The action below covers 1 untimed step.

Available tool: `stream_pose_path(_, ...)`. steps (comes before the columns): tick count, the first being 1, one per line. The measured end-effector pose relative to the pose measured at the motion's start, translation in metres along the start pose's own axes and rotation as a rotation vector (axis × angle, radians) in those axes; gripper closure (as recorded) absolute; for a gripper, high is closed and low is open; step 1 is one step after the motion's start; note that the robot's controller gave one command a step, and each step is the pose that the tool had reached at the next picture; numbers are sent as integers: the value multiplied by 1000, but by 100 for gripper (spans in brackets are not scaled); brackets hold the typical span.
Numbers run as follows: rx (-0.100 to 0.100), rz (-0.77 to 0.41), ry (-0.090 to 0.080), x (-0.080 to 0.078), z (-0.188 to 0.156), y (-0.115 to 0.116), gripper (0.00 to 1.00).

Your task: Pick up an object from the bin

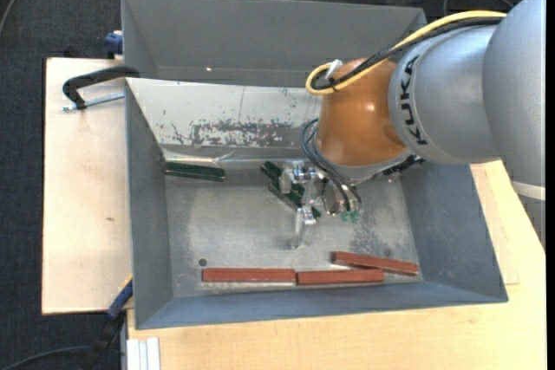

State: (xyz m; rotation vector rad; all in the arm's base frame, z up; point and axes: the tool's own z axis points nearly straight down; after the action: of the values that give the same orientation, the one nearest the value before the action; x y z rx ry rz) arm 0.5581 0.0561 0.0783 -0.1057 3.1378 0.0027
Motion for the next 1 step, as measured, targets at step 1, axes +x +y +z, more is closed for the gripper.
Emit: stream_pose_path(1, 1, 0, -6, -19, 7, -38, 0)
